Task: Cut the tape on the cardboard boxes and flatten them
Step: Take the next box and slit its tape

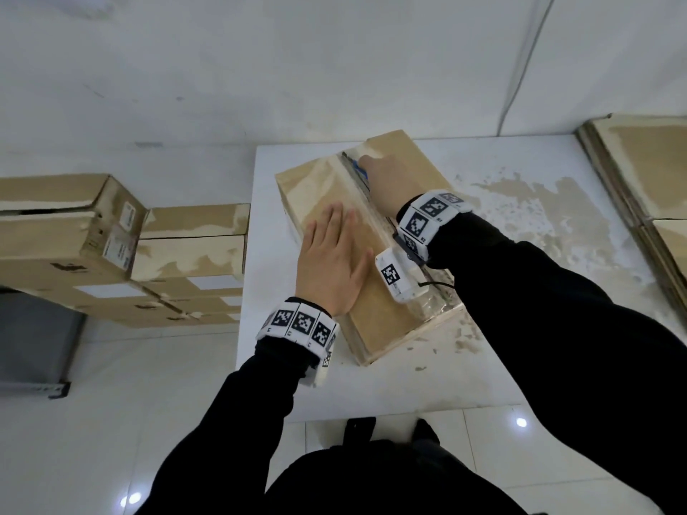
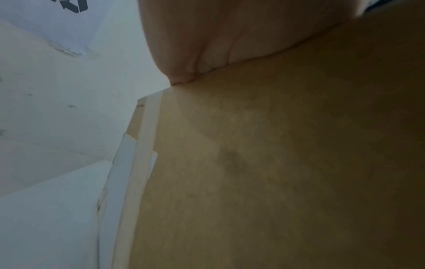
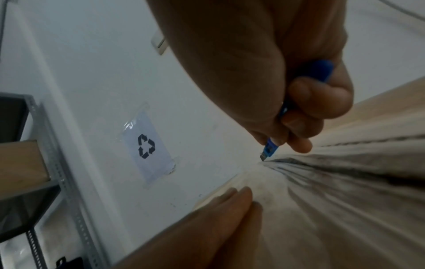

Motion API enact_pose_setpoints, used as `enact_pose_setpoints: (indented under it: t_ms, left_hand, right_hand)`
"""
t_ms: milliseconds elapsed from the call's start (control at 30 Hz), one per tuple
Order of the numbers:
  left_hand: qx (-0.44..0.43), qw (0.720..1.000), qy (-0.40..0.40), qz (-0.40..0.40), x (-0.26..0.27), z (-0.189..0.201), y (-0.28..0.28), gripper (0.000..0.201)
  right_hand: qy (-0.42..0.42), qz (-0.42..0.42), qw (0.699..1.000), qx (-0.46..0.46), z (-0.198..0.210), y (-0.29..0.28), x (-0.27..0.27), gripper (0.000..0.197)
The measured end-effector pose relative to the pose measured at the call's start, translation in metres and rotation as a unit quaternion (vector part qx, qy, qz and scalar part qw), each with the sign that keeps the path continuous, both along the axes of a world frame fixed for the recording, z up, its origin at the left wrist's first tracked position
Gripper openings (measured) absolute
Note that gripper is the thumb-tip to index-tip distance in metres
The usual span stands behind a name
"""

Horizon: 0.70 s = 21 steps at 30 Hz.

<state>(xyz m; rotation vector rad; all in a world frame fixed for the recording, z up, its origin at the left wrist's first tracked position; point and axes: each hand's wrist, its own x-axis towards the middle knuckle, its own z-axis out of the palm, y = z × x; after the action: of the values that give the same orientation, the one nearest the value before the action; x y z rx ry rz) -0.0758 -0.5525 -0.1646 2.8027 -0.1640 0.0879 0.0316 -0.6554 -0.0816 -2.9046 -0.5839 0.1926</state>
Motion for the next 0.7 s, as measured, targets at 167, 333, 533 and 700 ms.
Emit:
enact_pose_setpoints:
  t_ms: [167, 333, 533, 700]
  left_hand:
    - [-0.008, 1.0, -0.008, 0.003, 0.0, -0.003, 0.0, 0.078]
    - [-0.003, 1.0, -0.01, 0.005, 0.0, -0.003, 0.0, 0.078]
    - [-0.008, 1.0, -0.012, 0.007, 0.001, -0.005, -0.002, 0.078]
    - [-0.003, 1.0, -0.014, 0.009, 0.0, -0.003, -0.002, 0.078]
  right_hand:
    - [0.0, -0.017, 1.0, 0.001, -0.013, 0.008, 0.001, 0.032]
    - [-0.017, -0.011, 1.0, -0.01, -0.012, 0.003, -0.001, 0.036]
    - [0.002, -0.016, 1.0, 0.004, -0.018, -0.001, -0.003, 0.032]
    - [0.029, -0.03, 0.998, 0.04, -0.017, -0.011, -0.014, 0.036]
